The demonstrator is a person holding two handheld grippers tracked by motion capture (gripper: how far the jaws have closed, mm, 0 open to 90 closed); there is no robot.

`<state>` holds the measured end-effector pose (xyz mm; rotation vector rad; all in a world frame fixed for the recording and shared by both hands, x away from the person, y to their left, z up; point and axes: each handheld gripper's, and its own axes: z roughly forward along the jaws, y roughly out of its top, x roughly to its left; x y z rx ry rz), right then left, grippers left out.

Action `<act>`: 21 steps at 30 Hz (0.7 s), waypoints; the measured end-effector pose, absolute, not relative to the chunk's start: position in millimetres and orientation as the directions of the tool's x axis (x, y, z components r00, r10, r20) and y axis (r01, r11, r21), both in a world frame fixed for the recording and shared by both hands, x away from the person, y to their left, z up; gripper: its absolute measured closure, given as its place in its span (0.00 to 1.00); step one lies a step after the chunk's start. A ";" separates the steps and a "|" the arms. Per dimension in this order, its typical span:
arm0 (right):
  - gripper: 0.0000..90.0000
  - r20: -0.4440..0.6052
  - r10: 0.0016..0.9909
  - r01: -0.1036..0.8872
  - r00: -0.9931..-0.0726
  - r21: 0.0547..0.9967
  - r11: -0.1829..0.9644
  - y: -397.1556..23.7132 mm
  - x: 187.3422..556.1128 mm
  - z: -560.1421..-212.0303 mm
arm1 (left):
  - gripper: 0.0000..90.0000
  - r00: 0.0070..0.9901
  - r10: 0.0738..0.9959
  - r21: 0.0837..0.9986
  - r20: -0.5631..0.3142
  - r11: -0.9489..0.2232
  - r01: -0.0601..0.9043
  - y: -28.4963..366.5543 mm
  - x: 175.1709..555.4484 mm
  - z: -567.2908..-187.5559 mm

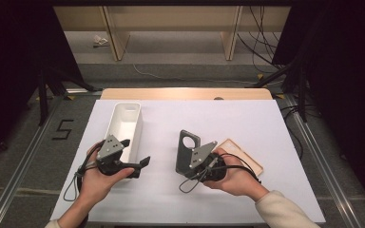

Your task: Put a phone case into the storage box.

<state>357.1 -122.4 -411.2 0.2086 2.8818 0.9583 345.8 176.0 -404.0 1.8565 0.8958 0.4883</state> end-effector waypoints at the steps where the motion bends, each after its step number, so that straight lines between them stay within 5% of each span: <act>1: 0.99 -0.049 0.160 0.099 -0.986 0.600 0.794 -122.9 356.7 -411.2 | 0.08 0.649 0.758 0.895 -0.059 -0.248 0.371 173.5 349.3 -401.6; 21: 0.99 -0.069 0.177 0.096 -0.982 0.625 0.775 -134.3 348.5 -403.2 | 0.12 0.702 0.707 0.807 -0.085 -0.365 0.465 100.4 414.5 -376.6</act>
